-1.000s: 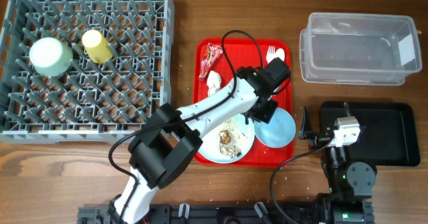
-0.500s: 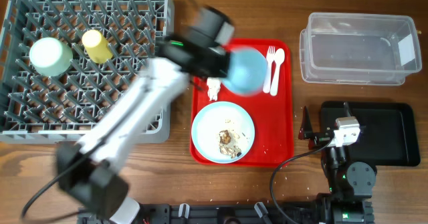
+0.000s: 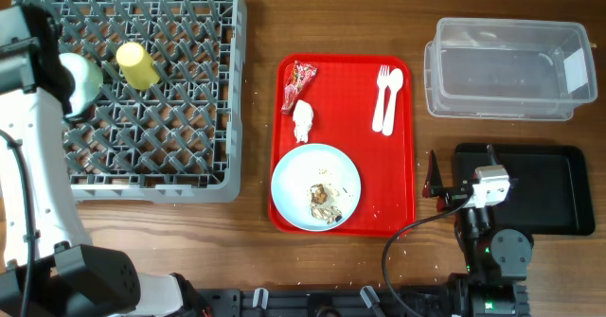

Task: Sort waste into correct bins and load items into the dishwasher rack

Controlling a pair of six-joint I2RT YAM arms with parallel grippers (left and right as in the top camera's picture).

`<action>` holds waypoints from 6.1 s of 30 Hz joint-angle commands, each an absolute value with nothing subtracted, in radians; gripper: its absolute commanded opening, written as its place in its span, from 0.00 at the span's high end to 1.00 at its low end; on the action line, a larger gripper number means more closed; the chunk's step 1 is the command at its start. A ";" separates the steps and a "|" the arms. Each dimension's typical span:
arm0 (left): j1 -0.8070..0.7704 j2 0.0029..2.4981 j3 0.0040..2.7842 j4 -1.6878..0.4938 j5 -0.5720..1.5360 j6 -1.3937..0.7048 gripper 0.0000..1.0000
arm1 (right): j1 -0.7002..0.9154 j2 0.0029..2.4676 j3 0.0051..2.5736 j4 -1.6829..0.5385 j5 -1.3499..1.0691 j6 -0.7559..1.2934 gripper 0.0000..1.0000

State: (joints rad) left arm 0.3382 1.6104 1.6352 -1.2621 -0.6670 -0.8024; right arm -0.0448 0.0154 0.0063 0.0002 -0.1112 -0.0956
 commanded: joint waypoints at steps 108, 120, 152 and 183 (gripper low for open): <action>0.293 1.638 1.275 -0.846 -0.218 -0.292 0.59 | -0.050 0.010 0.006 0.006 -0.104 -0.105 0.00; 0.257 1.501 1.282 -0.834 0.074 -0.294 0.96 | -0.050 0.010 0.006 0.006 -0.104 -0.104 0.00; 0.654 1.734 1.274 -0.740 0.600 -0.250 0.25 | -0.050 0.010 0.006 0.006 -0.104 -0.105 0.00; 0.371 1.594 1.344 -0.881 0.118 -0.357 0.96 | -0.050 0.010 0.006 0.006 -0.104 -0.104 0.00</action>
State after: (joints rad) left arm 0.3939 1.7237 1.3384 -0.8799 -0.0566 -0.3660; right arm -0.0448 0.0154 0.0063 0.0002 -0.1112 -0.0959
